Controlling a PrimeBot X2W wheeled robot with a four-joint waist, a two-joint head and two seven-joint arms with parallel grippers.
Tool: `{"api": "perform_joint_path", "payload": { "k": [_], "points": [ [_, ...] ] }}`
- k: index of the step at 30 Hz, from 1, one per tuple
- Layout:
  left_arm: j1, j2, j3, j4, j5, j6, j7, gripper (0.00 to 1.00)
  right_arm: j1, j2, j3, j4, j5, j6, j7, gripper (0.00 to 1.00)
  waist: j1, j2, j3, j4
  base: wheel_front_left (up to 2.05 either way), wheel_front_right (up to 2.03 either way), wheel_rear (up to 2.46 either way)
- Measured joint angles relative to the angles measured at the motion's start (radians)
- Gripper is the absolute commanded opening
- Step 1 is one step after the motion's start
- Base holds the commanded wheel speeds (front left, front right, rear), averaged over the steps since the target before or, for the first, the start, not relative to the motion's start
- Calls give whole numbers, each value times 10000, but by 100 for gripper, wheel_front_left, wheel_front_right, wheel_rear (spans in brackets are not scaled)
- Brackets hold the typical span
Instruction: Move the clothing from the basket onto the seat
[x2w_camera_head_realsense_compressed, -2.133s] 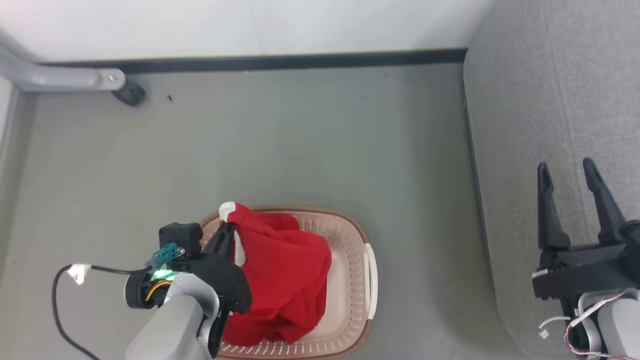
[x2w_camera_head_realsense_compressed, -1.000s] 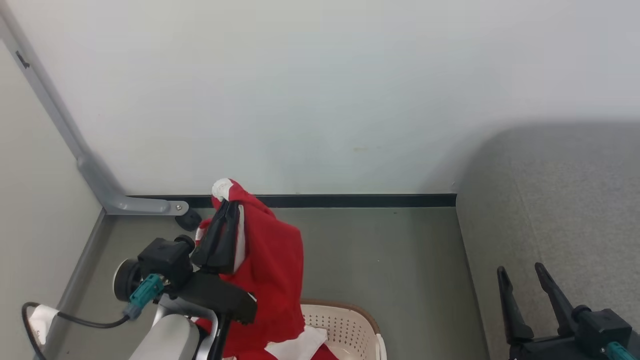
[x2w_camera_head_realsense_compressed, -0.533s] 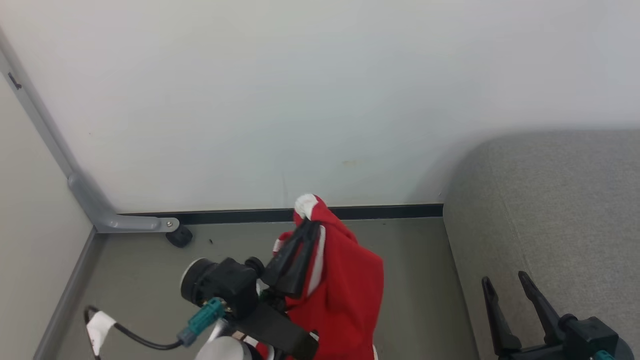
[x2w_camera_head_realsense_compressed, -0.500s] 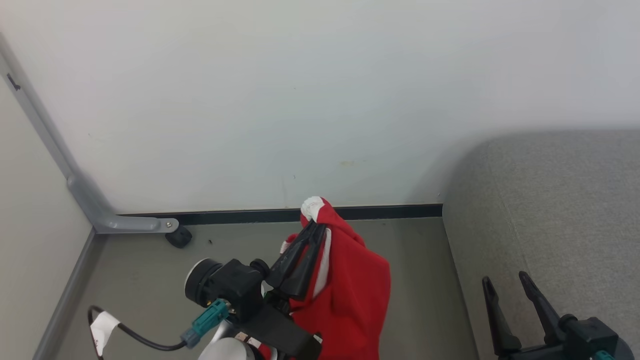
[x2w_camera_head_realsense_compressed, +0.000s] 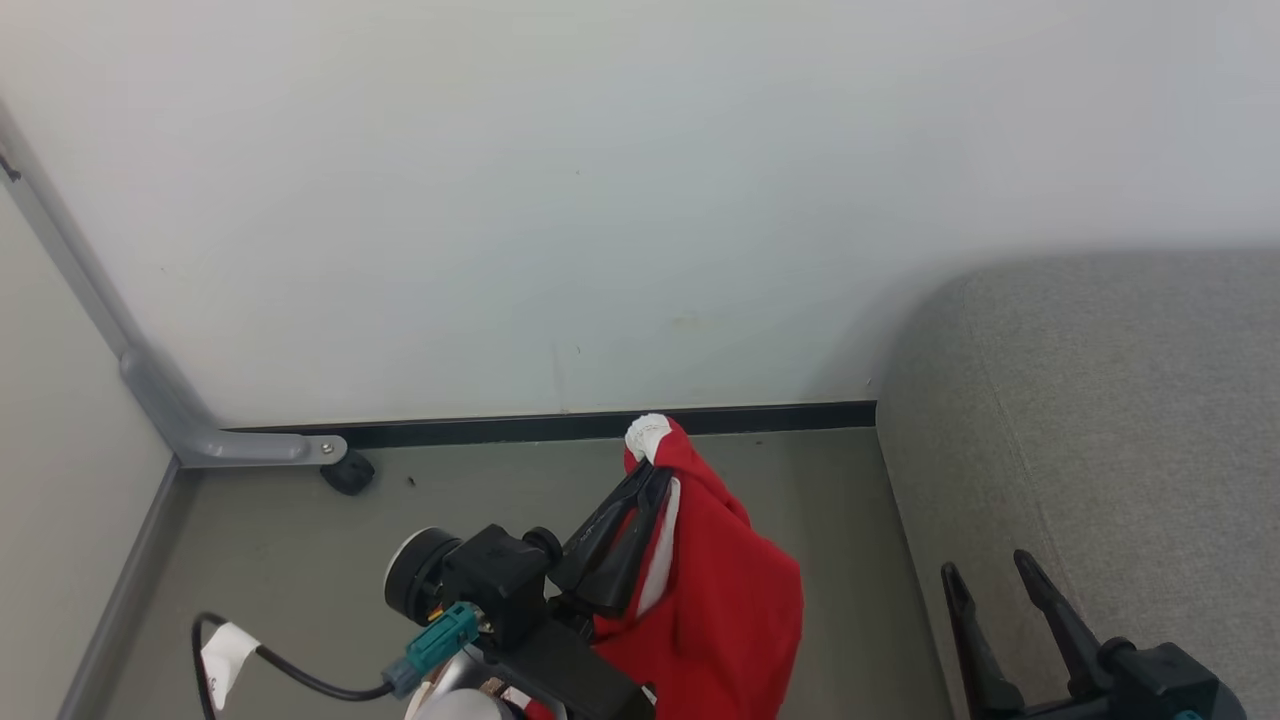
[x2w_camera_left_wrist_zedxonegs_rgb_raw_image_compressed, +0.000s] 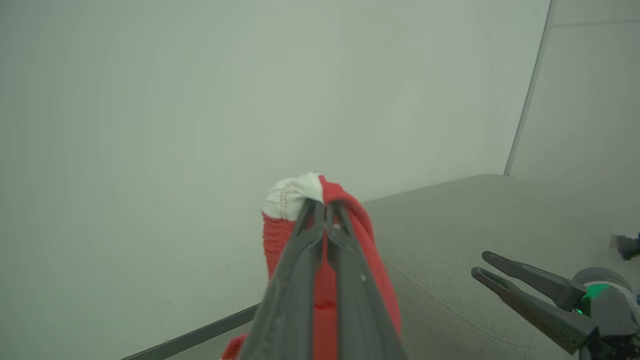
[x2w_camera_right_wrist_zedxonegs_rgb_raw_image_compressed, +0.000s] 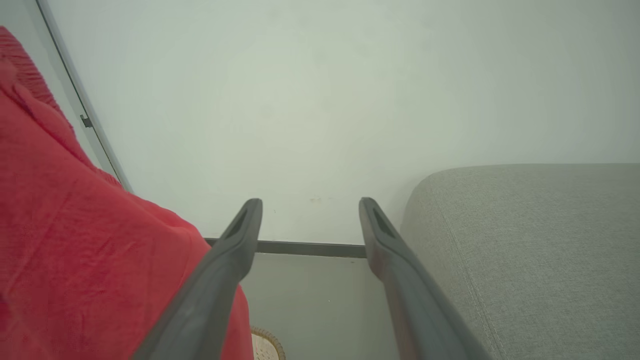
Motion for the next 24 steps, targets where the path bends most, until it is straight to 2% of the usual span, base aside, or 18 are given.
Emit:
{"api": "perform_joint_path", "payload": {
  "k": [12,24],
  "points": [
    [-17,-23,4,-134,-4,84,228,0,-50,10,249,-199,-4,186,163,100,0,0,57,126,0,0,0],
    [-210,-123,-63,-96,-69,71,374,0,-1126,297,1379,-119,-104,849,531,100,0,0,138,636,0,0,0]
  ]
}}
